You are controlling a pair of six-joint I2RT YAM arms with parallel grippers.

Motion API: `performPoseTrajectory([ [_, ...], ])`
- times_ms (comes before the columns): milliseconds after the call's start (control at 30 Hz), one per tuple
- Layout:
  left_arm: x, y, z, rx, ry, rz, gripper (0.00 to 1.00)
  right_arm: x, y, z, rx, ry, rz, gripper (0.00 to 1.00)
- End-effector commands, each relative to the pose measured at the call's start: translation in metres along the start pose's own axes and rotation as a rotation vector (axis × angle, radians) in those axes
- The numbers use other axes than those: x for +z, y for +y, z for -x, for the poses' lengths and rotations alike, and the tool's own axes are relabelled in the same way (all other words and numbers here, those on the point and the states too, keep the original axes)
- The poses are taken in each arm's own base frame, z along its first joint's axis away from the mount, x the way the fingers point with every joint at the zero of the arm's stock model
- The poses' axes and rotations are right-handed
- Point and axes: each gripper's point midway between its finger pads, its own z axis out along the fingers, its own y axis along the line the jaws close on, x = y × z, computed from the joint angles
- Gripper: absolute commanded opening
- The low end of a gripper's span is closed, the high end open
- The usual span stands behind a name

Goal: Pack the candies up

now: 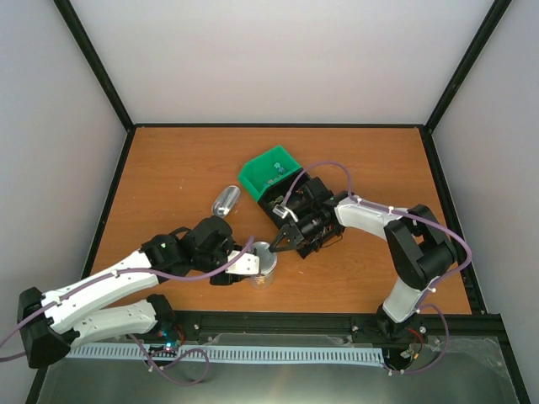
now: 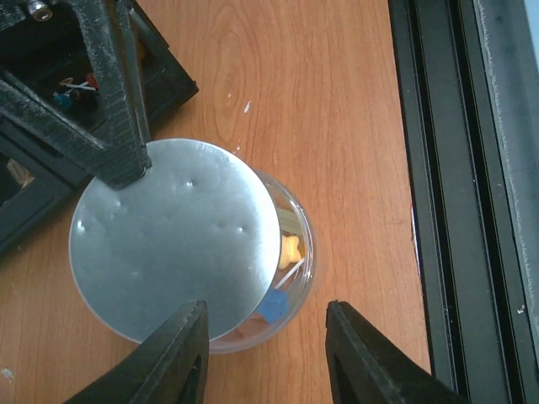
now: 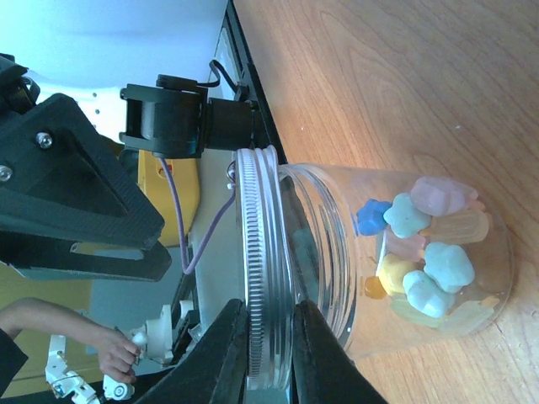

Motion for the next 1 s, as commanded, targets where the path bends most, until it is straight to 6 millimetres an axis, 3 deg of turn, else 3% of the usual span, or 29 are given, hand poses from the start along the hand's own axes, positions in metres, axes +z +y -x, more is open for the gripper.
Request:
performPoseTrajectory([
  [0,-0.001,0.004,0.016,0.047,-0.044,0.008,0.41,0.0,0.008,0.011,-0.03,-0.005,0.012,0.03],
  [233,-0.018,0.007,0.008,0.022,-0.022,0.069,0.41,-0.003,0.033,0.013,-0.07,-0.009,0.078,0.03],
  [433,-0.031,0.005,0.003,0.012,-0.02,0.095,0.4,0.02,0.033,0.003,-0.073,0.051,0.066,0.03],
  [633,-0.024,-0.006,0.007,0.049,-0.034,0.015,0.4,0.025,0.023,0.005,-0.078,0.06,0.02,0.03],
  [967,-0.001,-0.01,0.008,0.076,-0.031,-0.051,0.4,0.018,0.012,0.009,-0.1,0.058,-0.048,0.03],
])
